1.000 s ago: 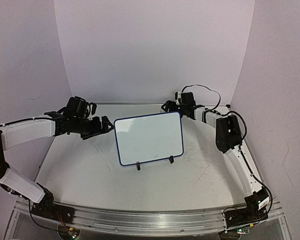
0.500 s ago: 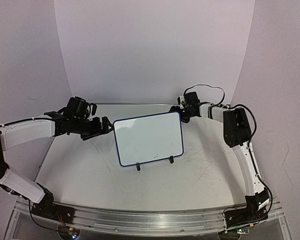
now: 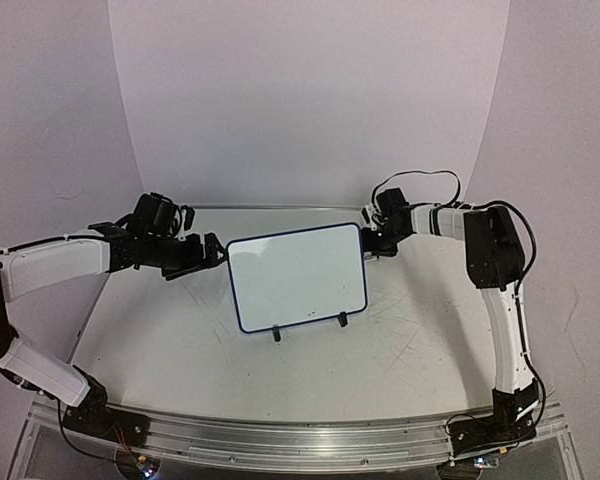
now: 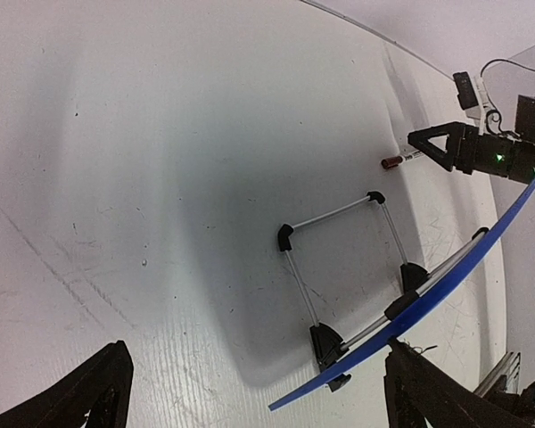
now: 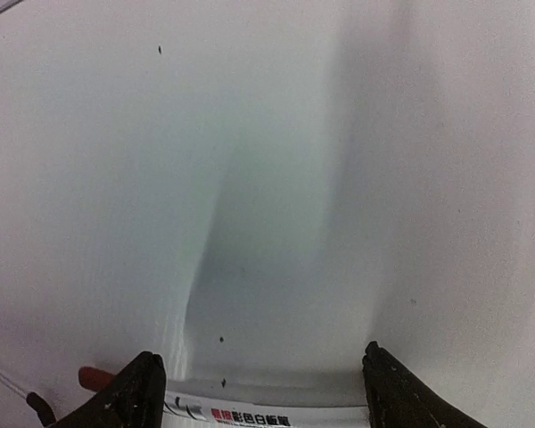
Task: Write a sentence on the whiteboard
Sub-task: Pick up the whiteboard marker from the center of the board.
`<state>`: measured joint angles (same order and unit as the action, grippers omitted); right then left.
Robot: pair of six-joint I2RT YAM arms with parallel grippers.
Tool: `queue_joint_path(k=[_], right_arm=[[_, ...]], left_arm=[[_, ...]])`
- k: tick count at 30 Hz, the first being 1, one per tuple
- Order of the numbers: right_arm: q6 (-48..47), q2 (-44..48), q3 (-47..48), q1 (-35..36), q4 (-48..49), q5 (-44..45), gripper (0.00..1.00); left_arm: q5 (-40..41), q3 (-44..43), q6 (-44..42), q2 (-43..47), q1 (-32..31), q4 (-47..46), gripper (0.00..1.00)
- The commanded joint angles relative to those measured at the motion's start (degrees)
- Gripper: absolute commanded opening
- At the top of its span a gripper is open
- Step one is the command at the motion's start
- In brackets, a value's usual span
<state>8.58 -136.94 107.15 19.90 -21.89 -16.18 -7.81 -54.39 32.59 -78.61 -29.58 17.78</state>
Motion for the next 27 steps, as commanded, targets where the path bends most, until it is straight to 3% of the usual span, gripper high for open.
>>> queue_joint_path(k=[1, 12, 16, 21, 27], right_arm=[[-4.08, 6.88, -5.81, -0.19, -2.27, 1.28, 0.75], [-5.98, 17.7, -19.97, -0.1, -2.31, 0.32, 0.68], [-8.85, 19.49, -22.89, -0.03, 2.59, -0.46, 0.66], [-15.95, 16.56, -20.98, 0.02, 8.08, 2.36, 0.68], [-23.56, 10.64, -12.46, 0.37, 2.3, 0.92, 0.71]], left_arm=[[0.15, -3.1, -1.82, 1.08, -0.43, -0.03, 0.99], [0.96, -2.38, -4.35, 2.48, -0.5, -0.04, 0.99], [1.75, -1.81, -5.6, 3.32, -0.49, -0.03, 0.99], [2.1, -0.72, -6.67, 4.78, -0.49, -0.05, 0.99], [3.5, 1.16, -7.74, 8.22, -0.5, 0.19, 0.99]])
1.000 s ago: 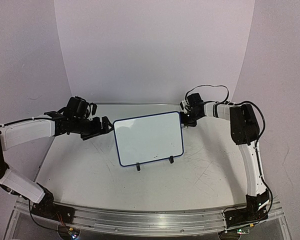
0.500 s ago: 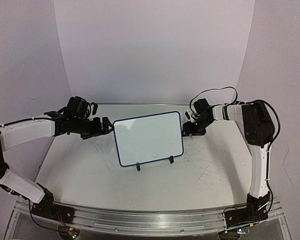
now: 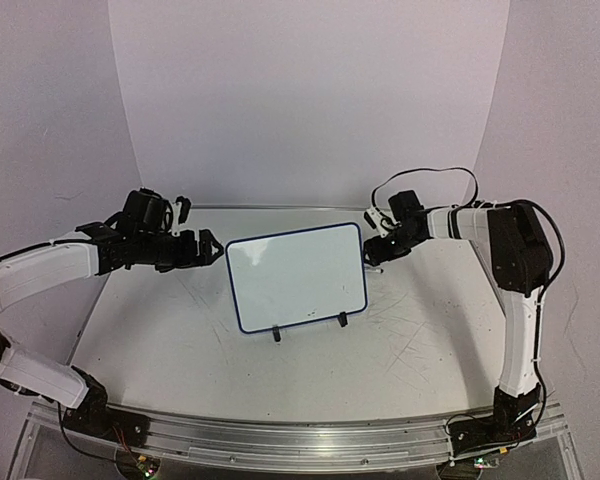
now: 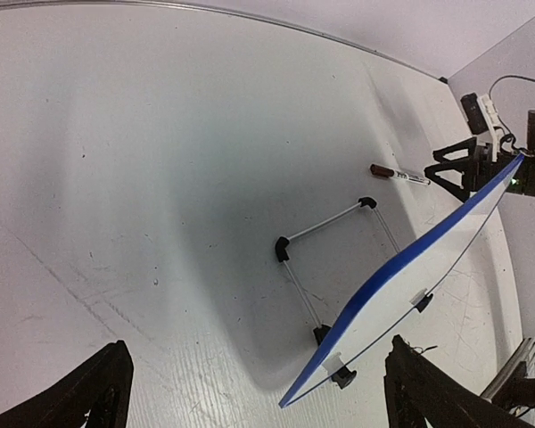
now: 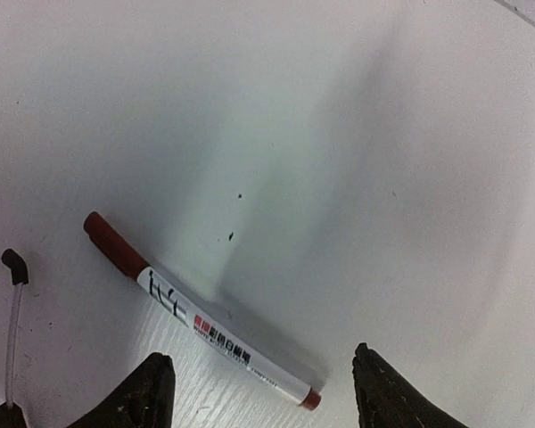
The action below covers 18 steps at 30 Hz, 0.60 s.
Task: Write a sentence on the whiteboard
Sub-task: Pick up the whiteboard marker from the center of the board.
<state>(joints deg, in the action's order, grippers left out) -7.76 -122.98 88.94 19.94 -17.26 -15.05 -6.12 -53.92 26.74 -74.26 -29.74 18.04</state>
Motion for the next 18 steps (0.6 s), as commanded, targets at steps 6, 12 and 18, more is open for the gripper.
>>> queue_joint_path(k=[6, 12, 18], right_arm=[[-11.39, -4.4, 5.15, 1.55, -6.38, -2.88, 0.71], [-11.52, -6.44, 5.99, 3.24, -9.89, -0.17, 0.67], [-10.02, -7.49, 6.55, 3.29, -11.09, 1.71, 0.52]], left_arm=[[1.95, 1.93, -2.47, 5.64, -0.33, 0.06, 0.99], [1.78, 2.2, -3.66, 5.69, -0.29, 0.05, 0.99], [2.53, 2.51, -4.85, 6.08, -0.24, 0.06, 0.99]])
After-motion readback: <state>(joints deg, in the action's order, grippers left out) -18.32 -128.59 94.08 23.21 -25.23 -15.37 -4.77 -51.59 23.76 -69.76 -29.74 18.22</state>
